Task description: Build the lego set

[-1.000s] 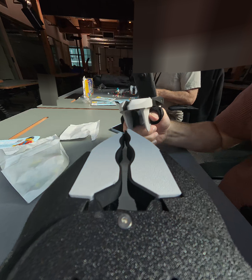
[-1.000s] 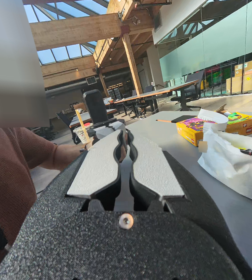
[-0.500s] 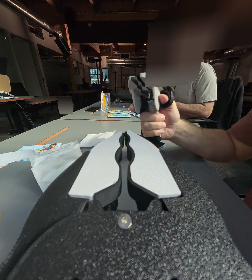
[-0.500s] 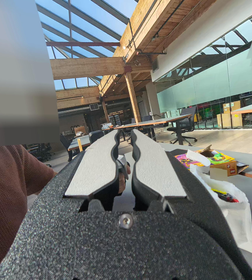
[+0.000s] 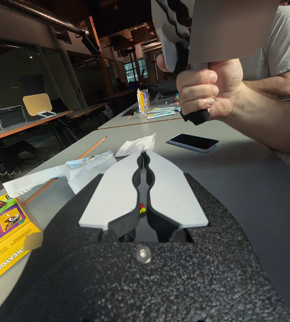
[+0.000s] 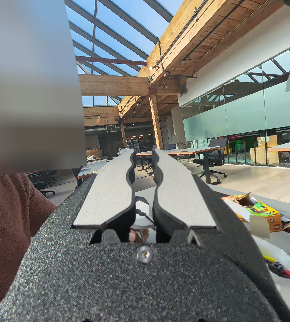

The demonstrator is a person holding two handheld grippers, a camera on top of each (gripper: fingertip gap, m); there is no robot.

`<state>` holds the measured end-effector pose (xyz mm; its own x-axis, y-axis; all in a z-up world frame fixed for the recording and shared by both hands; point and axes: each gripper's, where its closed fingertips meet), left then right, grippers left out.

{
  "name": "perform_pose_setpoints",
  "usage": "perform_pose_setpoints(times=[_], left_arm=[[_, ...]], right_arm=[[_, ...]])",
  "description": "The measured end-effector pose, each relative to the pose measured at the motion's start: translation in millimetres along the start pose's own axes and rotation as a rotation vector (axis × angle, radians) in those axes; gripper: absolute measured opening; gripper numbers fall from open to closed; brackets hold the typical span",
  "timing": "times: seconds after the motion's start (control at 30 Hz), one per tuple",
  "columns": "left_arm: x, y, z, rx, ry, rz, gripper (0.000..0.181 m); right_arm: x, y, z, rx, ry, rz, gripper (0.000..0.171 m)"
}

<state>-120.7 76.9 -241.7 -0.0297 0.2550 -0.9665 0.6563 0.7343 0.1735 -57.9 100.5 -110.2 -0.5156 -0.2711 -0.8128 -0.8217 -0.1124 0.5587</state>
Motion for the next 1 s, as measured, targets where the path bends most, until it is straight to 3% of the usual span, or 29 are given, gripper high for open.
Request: perform_pose_setpoints(times=[0.2, 0.37, 0.63, 0.83, 1.0], left_arm=[[-35.8, -31.2, 48.2, -0.028, -0.025, -0.002, 0.000], [-66.1, -87.2, 101.1, -0.126, -0.021, -0.004, 0.000], [-113.5, -206.7, 173.2, -0.465, 0.105, -0.109, 0.000], [-154.6, -303.4, 183.2, -0.736, 0.152, -0.104, 0.000], [-163.9, -398.7, 177.4, -0.961, 0.188, -0.109, 0.002]], right_arm=[[14.6, -19.8, -21.3, 0.055, -0.044, -0.061, 0.018], [37.7, -8.3, -59.2, -0.006, -0.006, -0.080, 0.018], [91.9, 51.8, -164.1, -0.282, 0.063, -0.161, 0.019], [118.8, 85.5, -239.3, -0.467, 0.137, -0.197, 0.023], [196.6, 89.0, -327.9, -0.662, 0.341, -0.304, 0.032]])
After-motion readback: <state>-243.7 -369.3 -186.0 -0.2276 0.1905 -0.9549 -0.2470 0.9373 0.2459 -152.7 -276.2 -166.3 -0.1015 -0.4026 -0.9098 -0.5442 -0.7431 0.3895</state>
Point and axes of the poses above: each gripper's, where its closed fingertips meet, y out along the fingers, x out of its underside, z = x × y across the jaws, and after that the axes turned 7 degrees about z, right-handed
